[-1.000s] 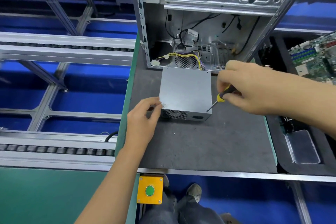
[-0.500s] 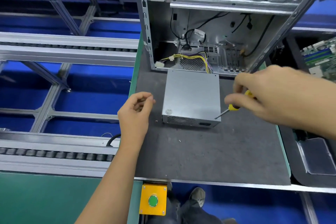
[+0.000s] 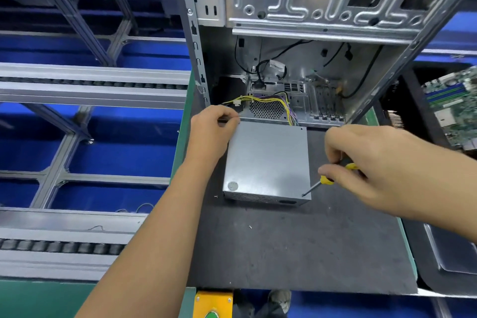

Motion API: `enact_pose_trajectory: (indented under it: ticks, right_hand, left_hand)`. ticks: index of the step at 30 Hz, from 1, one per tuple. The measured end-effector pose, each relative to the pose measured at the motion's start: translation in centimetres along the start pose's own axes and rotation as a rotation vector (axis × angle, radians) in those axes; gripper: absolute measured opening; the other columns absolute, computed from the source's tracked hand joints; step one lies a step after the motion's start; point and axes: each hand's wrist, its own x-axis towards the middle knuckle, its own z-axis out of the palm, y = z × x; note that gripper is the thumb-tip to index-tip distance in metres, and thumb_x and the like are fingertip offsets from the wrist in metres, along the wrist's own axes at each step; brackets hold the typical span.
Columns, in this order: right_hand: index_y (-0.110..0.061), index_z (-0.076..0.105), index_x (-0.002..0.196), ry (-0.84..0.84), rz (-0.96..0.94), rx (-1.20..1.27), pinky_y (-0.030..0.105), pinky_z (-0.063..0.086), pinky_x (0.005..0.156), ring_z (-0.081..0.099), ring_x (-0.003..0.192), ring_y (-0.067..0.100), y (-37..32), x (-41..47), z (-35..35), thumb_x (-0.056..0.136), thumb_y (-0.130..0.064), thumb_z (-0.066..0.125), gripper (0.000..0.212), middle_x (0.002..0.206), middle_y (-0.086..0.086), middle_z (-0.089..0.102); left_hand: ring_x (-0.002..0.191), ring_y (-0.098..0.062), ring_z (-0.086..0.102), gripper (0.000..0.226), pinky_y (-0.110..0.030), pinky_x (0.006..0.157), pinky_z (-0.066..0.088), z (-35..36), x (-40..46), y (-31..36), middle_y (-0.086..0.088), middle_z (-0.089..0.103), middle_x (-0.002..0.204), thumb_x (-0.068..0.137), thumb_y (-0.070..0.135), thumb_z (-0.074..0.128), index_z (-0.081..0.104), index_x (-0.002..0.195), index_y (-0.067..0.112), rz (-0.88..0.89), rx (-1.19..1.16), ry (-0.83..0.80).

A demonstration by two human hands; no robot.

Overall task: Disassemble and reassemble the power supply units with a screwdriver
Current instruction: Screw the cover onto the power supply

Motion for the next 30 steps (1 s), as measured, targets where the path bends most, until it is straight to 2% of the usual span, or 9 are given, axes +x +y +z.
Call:
enact_pose_trajectory:
  ticks: [4,8,12,14,16,18,21,25,30]
  right_hand:
    - [-0.036,0.043,0.083,-0.056,-0.038,0.059,0.031,0.045,0.068,0.05,0.069,0.005,-0.3,-0.1,-0.4,0.085,-0.046,0.045,0.01,0.084,-0.016,0.043]
    - [-0.038,0.034,0.084,-0.029,0.012,-0.134,0.028,0.043,0.069,0.054,0.076,0.013,-0.5,-0.1,-0.6,0.08,-0.072,0.025,0.035,0.074,-0.017,0.041]
    - [-0.041,0.034,0.088,-0.08,-0.061,0.076,0.03,0.044,0.069,0.05,0.073,0.008,-0.5,-0.4,-0.8,0.085,-0.051,0.042,0.014,0.09,-0.017,0.041]
    - [-0.039,0.036,0.08,-0.077,-0.018,0.074,0.027,0.043,0.071,0.05,0.075,0.007,-0.4,0.1,-0.6,0.083,-0.056,0.041,0.018,0.084,-0.018,0.045]
    - [-0.036,0.036,0.077,-0.049,0.05,0.013,0.03,0.045,0.069,0.053,0.076,0.016,-0.3,0.7,-0.5,0.072,-0.076,0.03,0.041,0.073,-0.016,0.049]
    - [-0.034,0.036,0.075,0.002,0.071,-0.033,0.034,0.047,0.065,0.054,0.071,0.023,0.1,0.8,-0.1,0.068,-0.083,0.019,0.052,0.065,-0.012,0.052]
    - [-0.035,0.033,0.07,0.052,0.079,0.004,0.038,0.05,0.065,0.055,0.068,0.024,0.6,0.5,0.3,0.079,-0.074,0.03,0.04,0.065,-0.012,0.056]
    - [-0.033,0.036,0.074,0.059,0.074,0.035,0.041,0.052,0.065,0.055,0.068,0.024,0.6,0.2,0.3,0.084,-0.064,0.036,0.032,0.067,-0.013,0.056]
    - [-0.033,0.04,0.095,0.008,-0.051,0.162,0.036,0.048,0.071,0.053,0.079,0.014,0.4,-0.1,-0.3,0.086,-0.038,0.052,0.016,0.094,-0.012,0.043]
  left_hand:
    - [0.074,0.008,0.06,0.013,-0.003,0.07,0.045,0.1,0.8,-0.5,0.02,0.067,0.081,0.09,0.015,0.071,0.07,0.084,0.027,0.001,0.006,-0.079]
    - [0.08,0.007,0.059,0.014,-0.003,0.07,0.044,0.1,0.8,-1.0,0.019,0.067,0.084,0.092,0.019,0.07,0.068,0.085,0.031,-0.005,0.007,-0.135]
    - [0.077,-0.001,0.059,0.013,-0.005,0.067,0.042,0.3,0.6,-0.6,0.013,0.068,0.085,0.094,0.019,0.066,0.066,0.086,0.03,0.025,-0.024,-0.108]
    - [0.067,-0.004,0.054,0.007,-0.01,0.06,0.041,0.8,0.5,0.0,0.009,0.066,0.079,0.098,0.022,0.059,0.058,0.091,0.025,0.037,-0.028,-0.112]
    - [0.06,-0.007,0.05,0.01,-0.024,0.056,0.039,1.8,0.2,0.7,0.007,0.058,0.071,0.103,0.024,0.049,0.045,0.093,0.021,0.065,0.068,-0.197]
    - [0.066,-0.023,0.052,0.009,-0.04,0.058,0.036,3.0,0.0,1.4,0.001,0.056,0.074,0.105,0.022,0.042,0.041,0.097,0.016,0.122,0.23,-0.233]
    - [0.067,-0.031,0.045,0.008,-0.043,0.06,0.032,4.2,-0.1,2.0,-0.01,0.055,0.079,0.104,0.017,0.041,0.041,0.097,0.012,0.254,0.381,-0.161]
    - [0.056,-0.028,0.036,0.006,-0.037,0.063,0.022,4.7,0.1,1.8,-0.004,0.05,0.068,0.103,0.011,0.039,0.038,0.098,0.014,0.315,0.519,-0.138]
    - [0.065,-0.03,0.036,0.013,-0.039,0.068,0.023,5.3,0.9,1.6,-0.014,0.063,0.081,0.098,0.003,0.042,0.038,0.108,0.01,0.277,0.639,-0.14]
